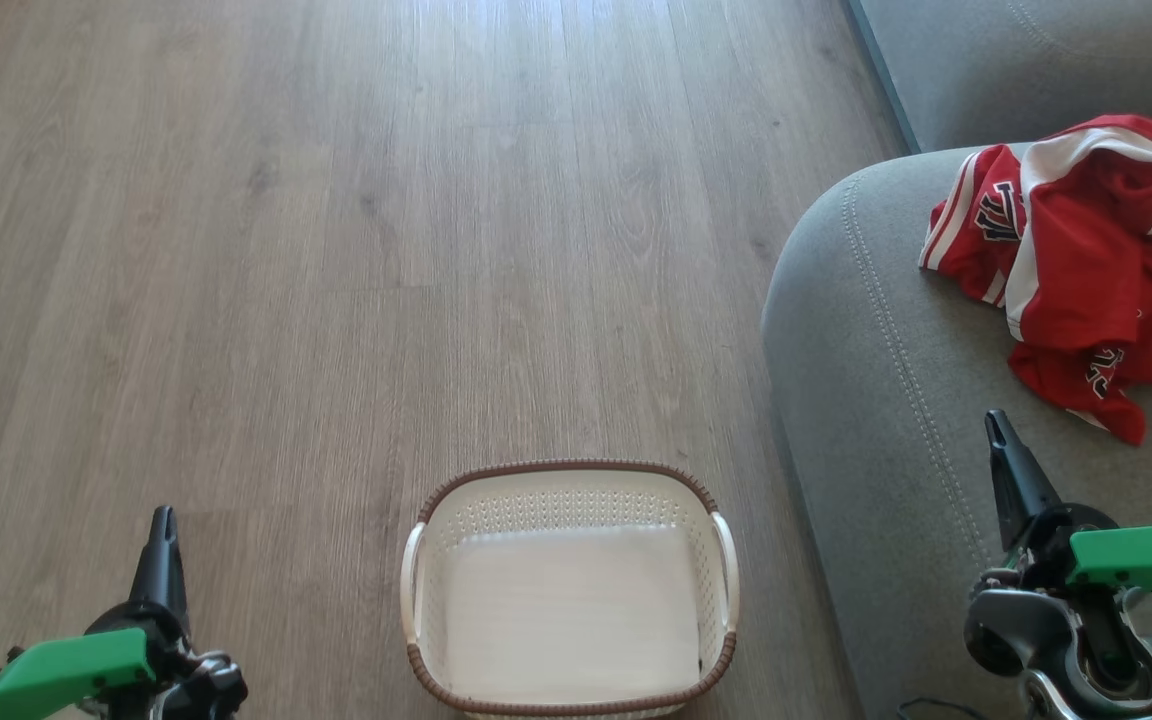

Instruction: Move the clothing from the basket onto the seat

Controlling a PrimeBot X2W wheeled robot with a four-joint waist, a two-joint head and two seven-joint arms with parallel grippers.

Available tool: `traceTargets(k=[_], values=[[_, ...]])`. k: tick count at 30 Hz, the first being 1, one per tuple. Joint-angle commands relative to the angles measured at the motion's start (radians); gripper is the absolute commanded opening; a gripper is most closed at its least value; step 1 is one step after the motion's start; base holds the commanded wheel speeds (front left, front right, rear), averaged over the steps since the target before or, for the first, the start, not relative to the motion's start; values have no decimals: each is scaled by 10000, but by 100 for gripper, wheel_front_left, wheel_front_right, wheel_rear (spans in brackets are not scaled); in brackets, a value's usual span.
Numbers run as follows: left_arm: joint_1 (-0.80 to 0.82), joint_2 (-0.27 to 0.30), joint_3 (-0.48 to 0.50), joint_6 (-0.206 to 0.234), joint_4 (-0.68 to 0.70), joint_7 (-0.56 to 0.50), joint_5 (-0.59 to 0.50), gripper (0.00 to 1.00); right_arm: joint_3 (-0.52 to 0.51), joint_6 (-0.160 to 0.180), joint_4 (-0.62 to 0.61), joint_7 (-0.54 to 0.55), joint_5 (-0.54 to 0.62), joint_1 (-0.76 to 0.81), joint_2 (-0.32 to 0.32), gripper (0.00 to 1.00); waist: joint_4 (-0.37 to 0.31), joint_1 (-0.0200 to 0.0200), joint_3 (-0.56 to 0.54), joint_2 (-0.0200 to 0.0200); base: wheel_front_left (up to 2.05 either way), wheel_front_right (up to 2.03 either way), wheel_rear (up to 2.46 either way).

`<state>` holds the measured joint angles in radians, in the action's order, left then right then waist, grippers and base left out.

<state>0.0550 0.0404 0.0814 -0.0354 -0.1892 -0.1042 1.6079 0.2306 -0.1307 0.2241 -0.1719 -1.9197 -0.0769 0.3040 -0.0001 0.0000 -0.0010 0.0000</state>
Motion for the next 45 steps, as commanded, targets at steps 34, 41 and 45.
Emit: traceTargets(k=[34, 41, 45], values=[[458, 99, 342, -80, 396, -78, 4, 0, 428, 0, -508, -327, -283, -535, 490, 0, 1, 0, 3, 0, 0, 0, 0], [457, 99, 342, -80, 397, -78, 5, 0, 471, 0, -526, -364, -320, -539, 524, 0, 1, 0, 4, 0, 0, 0, 0], [457, 99, 342, -80, 397, -78, 5, 0, 493, 0, -535, -384, -339, -542, 542, 0, 1, 0, 4, 0, 0, 0, 0]])
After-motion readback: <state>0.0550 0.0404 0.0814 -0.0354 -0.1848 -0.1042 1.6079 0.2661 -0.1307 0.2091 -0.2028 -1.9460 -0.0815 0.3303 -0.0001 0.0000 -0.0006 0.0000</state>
